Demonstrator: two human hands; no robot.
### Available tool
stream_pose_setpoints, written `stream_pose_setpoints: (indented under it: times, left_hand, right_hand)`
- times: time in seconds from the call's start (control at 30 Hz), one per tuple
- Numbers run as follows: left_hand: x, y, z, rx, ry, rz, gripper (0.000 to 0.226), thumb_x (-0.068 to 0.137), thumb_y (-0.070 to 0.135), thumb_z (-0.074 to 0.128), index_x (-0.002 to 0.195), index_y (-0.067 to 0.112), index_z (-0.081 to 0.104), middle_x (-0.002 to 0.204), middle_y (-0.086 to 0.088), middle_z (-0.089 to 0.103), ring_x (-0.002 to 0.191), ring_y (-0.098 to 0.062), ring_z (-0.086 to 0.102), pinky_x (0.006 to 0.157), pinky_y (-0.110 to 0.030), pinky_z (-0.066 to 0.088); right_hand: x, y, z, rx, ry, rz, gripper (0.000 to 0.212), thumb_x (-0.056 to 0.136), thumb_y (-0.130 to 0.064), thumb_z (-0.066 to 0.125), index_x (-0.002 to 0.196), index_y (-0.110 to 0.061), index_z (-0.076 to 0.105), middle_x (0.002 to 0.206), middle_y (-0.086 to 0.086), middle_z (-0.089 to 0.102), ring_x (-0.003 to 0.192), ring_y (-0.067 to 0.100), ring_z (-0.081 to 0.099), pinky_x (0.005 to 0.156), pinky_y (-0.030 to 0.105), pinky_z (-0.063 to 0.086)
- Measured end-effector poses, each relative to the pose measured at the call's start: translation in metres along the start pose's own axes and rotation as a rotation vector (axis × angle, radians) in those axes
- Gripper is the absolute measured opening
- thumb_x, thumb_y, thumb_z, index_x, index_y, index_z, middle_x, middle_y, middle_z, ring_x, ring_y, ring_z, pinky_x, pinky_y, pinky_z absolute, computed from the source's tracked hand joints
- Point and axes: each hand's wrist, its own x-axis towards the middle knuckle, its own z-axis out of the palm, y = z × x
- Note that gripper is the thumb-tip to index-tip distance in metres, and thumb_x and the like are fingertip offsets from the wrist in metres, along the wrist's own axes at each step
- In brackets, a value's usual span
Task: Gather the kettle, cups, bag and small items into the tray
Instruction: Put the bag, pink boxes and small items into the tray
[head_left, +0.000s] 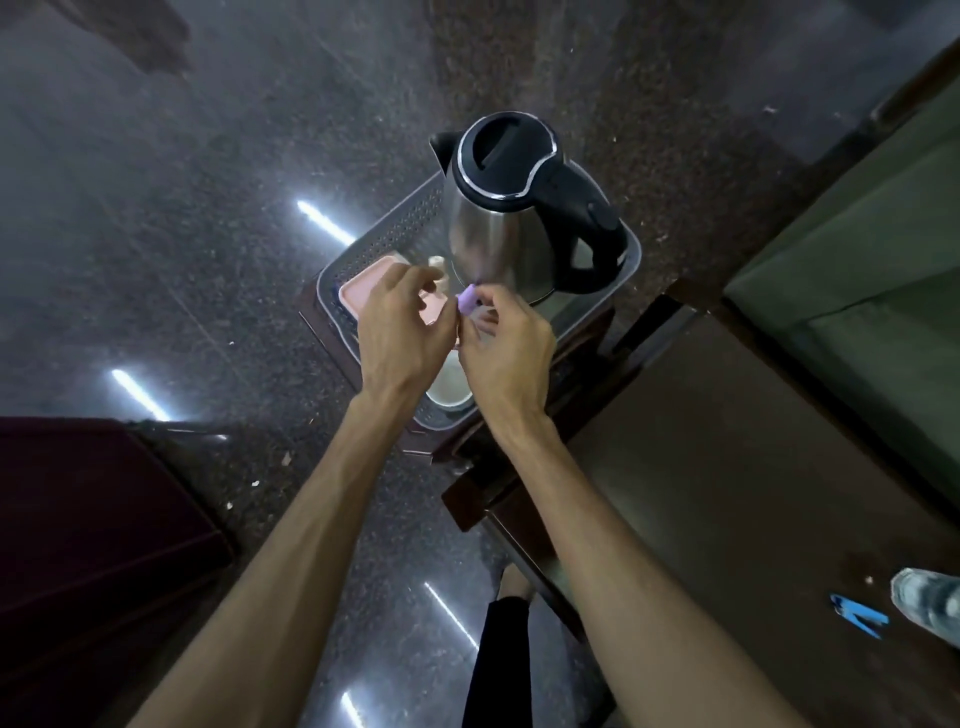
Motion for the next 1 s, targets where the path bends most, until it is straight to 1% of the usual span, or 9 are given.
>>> stream_pose_setpoints:
  times: [0.13, 0.23, 0.33, 0.43, 0.5, 0.63, 0.83, 0.93, 1.0]
  left_hand:
    - [-0.027, 0.013, 0.01, -0.012, 0.001, 0.025, 0.024, 0.087, 0.025, 0.073, 0.106, 0.01, 0.075, 0.101, -0.003, 0.072, 0.073, -0.012, 0.061, 0.072, -0.03, 0.051]
    - [-0.053, 0.032, 0.026, -0.038, -0.045, 0.024, 0.021, 0.086, 0.021, 0.074, 0.103, 0.009, 0.077, 0.105, -0.003, 0.074, 0.077, -0.011, 0.062, 0.073, -0.016, 0.045]
    - [-0.082, 0.059, 0.046, -0.104, -0.124, 0.066, 0.014, 0.088, 0.018, 0.074, 0.1, 0.009, 0.077, 0.098, -0.002, 0.071, 0.08, -0.01, 0.062, 0.073, -0.006, 0.042]
    - [-0.113, 0.089, 0.071, -0.138, -0.195, 0.11, 0.012, 0.09, 0.017, 0.072, 0.1, 0.012, 0.077, 0.095, 0.0, 0.07, 0.08, -0.01, 0.064, 0.072, -0.019, 0.05]
    - [-0.138, 0.111, 0.091, -0.15, -0.247, 0.128, 0.013, 0.091, 0.018, 0.07, 0.1, 0.013, 0.077, 0.097, 0.003, 0.069, 0.08, -0.008, 0.064, 0.072, -0.022, 0.052]
    - [-0.193, 0.155, 0.133, -0.129, -0.394, 0.192, 0.014, 0.092, 0.019, 0.07, 0.104, 0.013, 0.076, 0.101, 0.003, 0.068, 0.077, -0.007, 0.062, 0.071, -0.022, 0.053]
    - [-0.268, 0.203, 0.191, -0.046, -0.639, 0.294, 0.021, 0.093, 0.02, 0.069, 0.113, 0.014, 0.075, 0.11, 0.001, 0.068, 0.085, -0.015, 0.067, 0.079, -0.035, 0.06]
    - [-0.31, 0.234, 0.215, -0.003, -0.739, 0.313, 0.024, 0.089, 0.021, 0.069, 0.111, 0.014, 0.075, 0.11, -0.001, 0.069, 0.086, -0.024, 0.069, 0.081, -0.038, 0.058]
    - [-0.33, 0.246, 0.226, 0.019, -0.784, 0.305, 0.025, 0.087, 0.021, 0.069, 0.11, 0.014, 0.074, 0.111, -0.001, 0.068, 0.087, -0.027, 0.07, 0.082, -0.038, 0.057]
  right_hand:
    - [-0.012, 0.015, -0.026, 0.029, 0.008, 0.002, 0.023, 0.088, -0.007, 0.079, 0.111, -0.007, 0.076, 0.104, 0.005, 0.078, 0.089, 0.014, 0.076, 0.079, 0.034, 0.065]
    - [-0.023, 0.032, -0.053, 0.043, 0.056, 0.008, 0.017, 0.09, -0.008, 0.077, 0.108, -0.007, 0.077, 0.099, 0.003, 0.077, 0.084, 0.013, 0.075, 0.073, 0.035, 0.065]
    - [-0.039, 0.052, -0.09, 0.043, 0.106, 0.02, 0.014, 0.091, -0.009, 0.075, 0.105, -0.009, 0.078, 0.097, 0.001, 0.077, 0.081, 0.008, 0.074, 0.071, 0.027, 0.063]
    - [-0.057, 0.076, -0.128, 0.029, 0.161, 0.07, 0.011, 0.091, -0.01, 0.076, 0.101, -0.012, 0.079, 0.092, -0.002, 0.077, 0.078, 0.005, 0.072, 0.068, 0.013, 0.058]
    - [-0.074, 0.095, -0.158, 0.008, 0.208, 0.121, 0.01, 0.091, -0.012, 0.075, 0.1, -0.013, 0.079, 0.09, -0.003, 0.077, 0.077, 0.005, 0.072, 0.068, 0.009, 0.055]
    - [-0.115, 0.141, -0.224, -0.054, 0.286, 0.243, 0.007, 0.091, -0.014, 0.075, 0.096, -0.015, 0.079, 0.088, -0.004, 0.077, 0.076, 0.006, 0.071, 0.067, 0.017, 0.058]
    - [-0.171, 0.198, -0.302, -0.176, 0.342, 0.429, 0.009, 0.087, -0.012, 0.073, 0.092, -0.017, 0.079, 0.089, -0.004, 0.078, 0.079, 0.013, 0.072, 0.075, 0.033, 0.059]
    - [-0.198, 0.229, -0.345, -0.313, 0.357, 0.547, 0.019, 0.087, -0.012, 0.072, 0.103, -0.018, 0.079, 0.101, -0.002, 0.079, 0.089, 0.021, 0.075, 0.081, 0.038, 0.06]
    - [-0.21, 0.247, -0.364, -0.404, 0.296, 0.59, 0.033, 0.085, -0.009, 0.07, 0.117, -0.018, 0.076, 0.115, 0.002, 0.078, 0.099, 0.029, 0.074, 0.087, 0.039, 0.059]
